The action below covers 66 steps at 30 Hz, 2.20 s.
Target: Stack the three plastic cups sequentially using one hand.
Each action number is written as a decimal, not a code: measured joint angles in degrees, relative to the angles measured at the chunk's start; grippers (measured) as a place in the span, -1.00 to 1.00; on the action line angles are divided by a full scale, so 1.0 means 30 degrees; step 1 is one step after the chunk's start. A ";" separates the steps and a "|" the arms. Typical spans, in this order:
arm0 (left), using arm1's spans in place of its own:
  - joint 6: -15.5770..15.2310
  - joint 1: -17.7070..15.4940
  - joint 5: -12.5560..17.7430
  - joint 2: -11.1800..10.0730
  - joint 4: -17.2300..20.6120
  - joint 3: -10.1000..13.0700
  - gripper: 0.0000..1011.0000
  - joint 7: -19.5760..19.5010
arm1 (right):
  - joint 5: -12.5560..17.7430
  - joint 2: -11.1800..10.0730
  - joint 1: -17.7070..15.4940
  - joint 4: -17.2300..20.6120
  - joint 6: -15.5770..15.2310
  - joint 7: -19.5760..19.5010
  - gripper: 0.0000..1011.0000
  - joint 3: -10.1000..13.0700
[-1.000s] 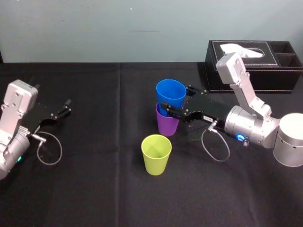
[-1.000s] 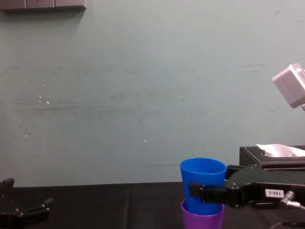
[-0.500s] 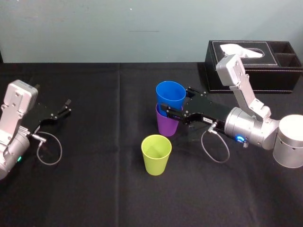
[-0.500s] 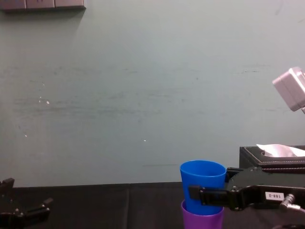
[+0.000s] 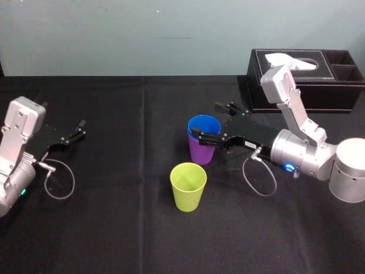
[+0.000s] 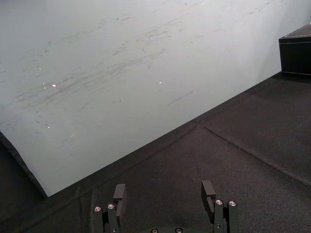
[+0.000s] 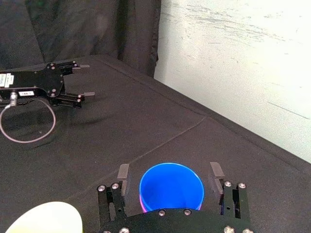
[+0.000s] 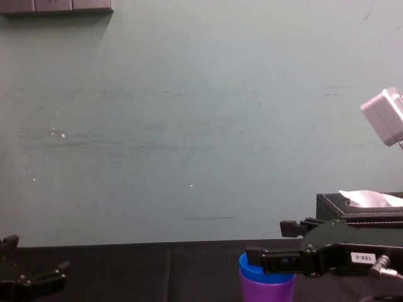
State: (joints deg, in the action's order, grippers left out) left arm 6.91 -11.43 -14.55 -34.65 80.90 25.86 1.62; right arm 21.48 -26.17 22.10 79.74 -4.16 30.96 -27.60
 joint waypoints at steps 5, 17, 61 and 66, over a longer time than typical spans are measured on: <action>0.0000 0.0001 0.0000 0.0000 0.0000 0.0000 1.00 0.0000 | 0.0000 -0.0001 0.0000 0.0010 -0.0007 -0.0011 0.98 0.0000; 0.0000 0.0002 0.0001 0.0000 0.0000 0.0000 1.00 0.0000 | 0.0030 -0.0372 -0.0512 0.0641 0.0312 -0.0033 0.98 0.0256; 0.0000 0.0002 0.0001 0.0000 0.0000 0.0000 1.00 0.0000 | 0.1550 -0.3795 -0.5787 0.4516 0.1302 0.1548 0.98 0.0367; 0.0000 0.0001 0.0001 0.0000 0.0001 0.0000 1.00 0.0000 | 0.1385 -0.3617 -0.5555 0.4307 0.1212 0.1584 0.98 0.0115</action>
State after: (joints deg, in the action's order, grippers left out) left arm 6.91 -11.43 -14.55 -34.65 80.90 25.86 1.62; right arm 25.64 -37.03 5.44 92.66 -0.53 35.71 -27.26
